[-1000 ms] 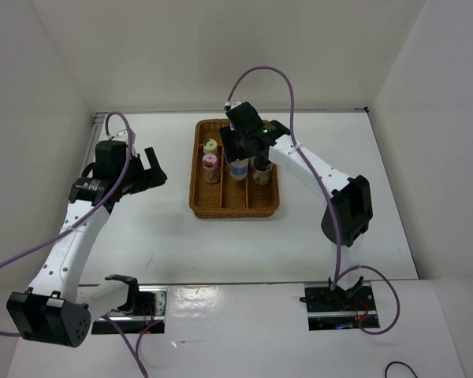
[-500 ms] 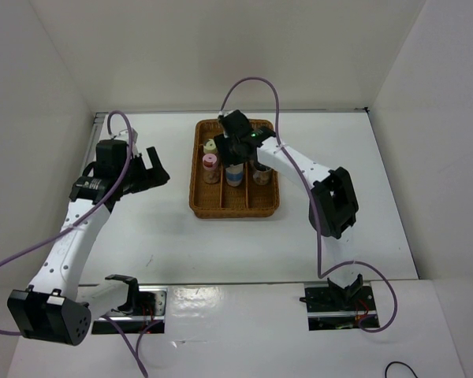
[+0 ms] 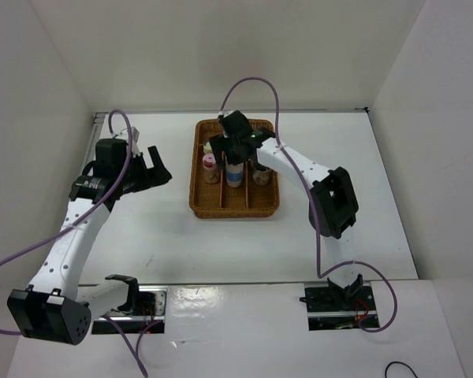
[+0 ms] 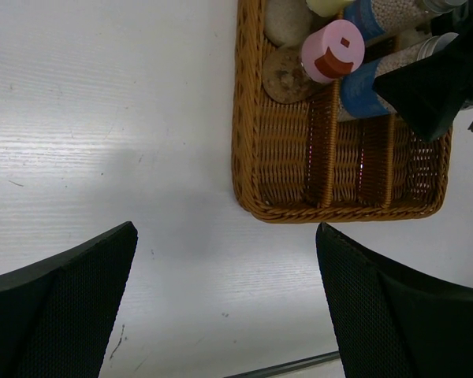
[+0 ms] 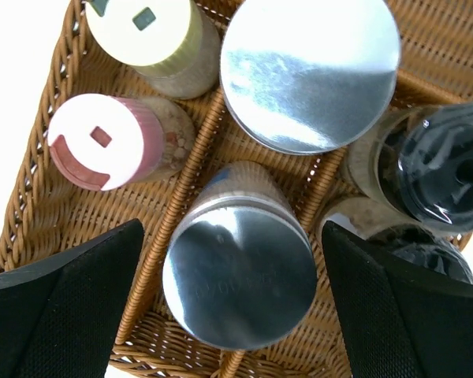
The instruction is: Organize the condiment bottles
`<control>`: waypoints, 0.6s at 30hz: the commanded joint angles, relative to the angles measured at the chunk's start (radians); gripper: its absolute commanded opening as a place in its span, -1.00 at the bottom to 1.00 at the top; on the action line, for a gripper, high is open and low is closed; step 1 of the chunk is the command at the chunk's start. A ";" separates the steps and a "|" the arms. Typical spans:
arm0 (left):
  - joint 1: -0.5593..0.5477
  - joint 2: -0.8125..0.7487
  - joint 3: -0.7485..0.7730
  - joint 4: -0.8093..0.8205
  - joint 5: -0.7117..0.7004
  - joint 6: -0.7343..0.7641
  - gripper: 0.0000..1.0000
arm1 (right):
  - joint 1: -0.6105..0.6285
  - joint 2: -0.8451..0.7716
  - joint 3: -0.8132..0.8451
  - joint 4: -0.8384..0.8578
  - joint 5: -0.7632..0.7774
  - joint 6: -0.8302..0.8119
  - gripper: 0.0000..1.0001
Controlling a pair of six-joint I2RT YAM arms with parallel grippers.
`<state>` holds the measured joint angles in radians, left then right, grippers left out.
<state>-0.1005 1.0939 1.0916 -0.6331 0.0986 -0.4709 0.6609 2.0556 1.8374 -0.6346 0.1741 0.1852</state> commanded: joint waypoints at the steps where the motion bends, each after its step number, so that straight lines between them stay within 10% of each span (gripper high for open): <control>1: 0.005 -0.002 0.048 0.030 0.039 0.021 1.00 | -0.006 -0.071 0.032 -0.008 0.041 0.011 0.96; 18: 0.015 -0.031 0.091 0.039 0.066 0.049 1.00 | -0.006 -0.546 -0.125 -0.008 0.254 0.052 0.96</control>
<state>-0.0917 1.0885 1.1313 -0.6270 0.1375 -0.4438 0.6601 1.5677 1.7741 -0.6525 0.3416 0.2195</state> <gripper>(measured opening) 1.000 0.977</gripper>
